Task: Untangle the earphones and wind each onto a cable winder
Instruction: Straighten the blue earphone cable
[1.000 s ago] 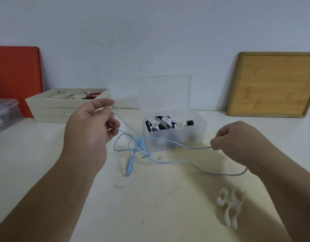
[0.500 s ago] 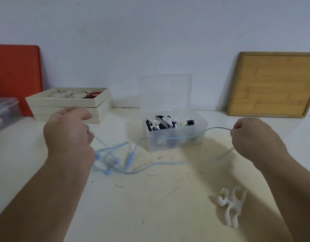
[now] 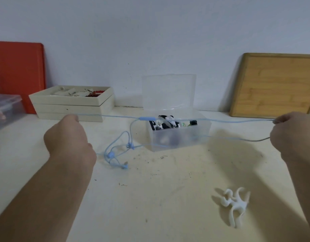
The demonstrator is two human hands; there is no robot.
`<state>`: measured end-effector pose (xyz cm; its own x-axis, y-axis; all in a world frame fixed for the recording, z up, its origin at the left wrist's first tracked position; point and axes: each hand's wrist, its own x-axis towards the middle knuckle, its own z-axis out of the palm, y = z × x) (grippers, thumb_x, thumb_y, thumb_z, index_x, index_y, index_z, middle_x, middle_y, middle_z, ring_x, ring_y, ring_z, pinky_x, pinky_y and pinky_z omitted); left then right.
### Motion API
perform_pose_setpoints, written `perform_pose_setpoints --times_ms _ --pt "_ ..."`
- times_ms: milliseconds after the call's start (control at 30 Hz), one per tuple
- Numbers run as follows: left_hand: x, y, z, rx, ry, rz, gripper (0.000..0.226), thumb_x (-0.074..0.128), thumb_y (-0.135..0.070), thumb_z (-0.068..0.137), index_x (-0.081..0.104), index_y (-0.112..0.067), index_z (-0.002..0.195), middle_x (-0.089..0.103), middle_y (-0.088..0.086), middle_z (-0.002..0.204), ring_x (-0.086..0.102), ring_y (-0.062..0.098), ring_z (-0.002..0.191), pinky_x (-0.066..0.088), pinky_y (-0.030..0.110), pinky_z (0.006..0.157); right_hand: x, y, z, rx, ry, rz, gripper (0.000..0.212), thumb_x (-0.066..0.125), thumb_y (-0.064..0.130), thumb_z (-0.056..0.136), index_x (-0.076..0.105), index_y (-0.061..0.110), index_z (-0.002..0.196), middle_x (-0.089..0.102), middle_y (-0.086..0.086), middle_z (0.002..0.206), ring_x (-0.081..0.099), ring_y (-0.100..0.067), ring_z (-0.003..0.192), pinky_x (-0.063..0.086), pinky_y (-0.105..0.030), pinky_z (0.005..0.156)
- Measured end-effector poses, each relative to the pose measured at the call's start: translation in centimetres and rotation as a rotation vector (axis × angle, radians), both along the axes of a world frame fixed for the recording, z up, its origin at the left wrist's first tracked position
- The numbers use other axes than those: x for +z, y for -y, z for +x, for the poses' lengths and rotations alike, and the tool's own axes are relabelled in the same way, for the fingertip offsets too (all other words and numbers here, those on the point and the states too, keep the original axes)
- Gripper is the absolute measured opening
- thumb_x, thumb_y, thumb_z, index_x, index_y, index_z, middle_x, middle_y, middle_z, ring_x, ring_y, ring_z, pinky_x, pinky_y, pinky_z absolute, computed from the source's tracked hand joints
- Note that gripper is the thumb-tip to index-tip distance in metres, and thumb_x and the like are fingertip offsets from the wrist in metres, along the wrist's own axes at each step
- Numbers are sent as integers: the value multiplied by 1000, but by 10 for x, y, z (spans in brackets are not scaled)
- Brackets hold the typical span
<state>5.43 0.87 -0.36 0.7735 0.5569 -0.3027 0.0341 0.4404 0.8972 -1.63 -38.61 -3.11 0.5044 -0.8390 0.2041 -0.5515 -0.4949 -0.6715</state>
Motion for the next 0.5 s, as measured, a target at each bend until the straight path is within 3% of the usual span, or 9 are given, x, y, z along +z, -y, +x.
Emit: perform_pose_setpoints --times_ms 100,200,267,333,400,433,500 --pt "0 1 0 -35 27 537 12 62 -15 83 57 -17 72 51 0 68 50 25 73 43 34 72 28 -48 -16 49 78 30 26 50 3 81 62 18 98 59 -13 83 56 -35 73 51 -48 74" --pt "-5 11 -6 -272 36 967 3 66 -16 77 66 -19 77 63 0 70 59 27 71 48 35 72 33 -56 -16 77 117 18 31 47 -2 86 65 6 109 58 -14 86 53 -33 76 47 -43 72" --pt "-11 18 -9 -457 -44 1183 6 68 -25 75 67 -26 81 66 -2 76 62 29 83 52 37 78 31 -48 -10 55 80 65 44 47 -3 82 65 17 117 61 -13 86 59 -36 71 53 -50 74" --pt "-16 23 -11 -550 -130 1403 18 67 -32 77 66 -35 94 63 -6 104 57 26 107 45 41 94 31 -49 -5 91 33 32 49 49 -1 81 63 23 121 66 -12 99 62 -37 73 56 -49 76" --pt "-17 27 -13 -571 -111 1600 26 65 -33 82 62 -41 106 53 -9 118 49 21 118 35 41 105 33 -63 -6 195 49 -66 44 55 0 81 67 23 117 68 -7 113 64 -32 88 56 -44 81" --pt "-17 29 -15 -593 -55 1653 26 65 -31 82 61 -43 106 53 -12 118 49 17 117 30 42 110 34 -71 -6 264 73 -114 39 57 0 81 70 23 110 70 -4 110 64 -27 92 54 -38 82" --pt "-18 33 -17 -682 80 1704 30 64 -23 81 59 -45 101 56 -17 115 51 11 109 21 41 115 34 -89 -7 473 84 -160 28 63 1 82 74 25 90 74 6 87 65 -12 77 48 -21 70"
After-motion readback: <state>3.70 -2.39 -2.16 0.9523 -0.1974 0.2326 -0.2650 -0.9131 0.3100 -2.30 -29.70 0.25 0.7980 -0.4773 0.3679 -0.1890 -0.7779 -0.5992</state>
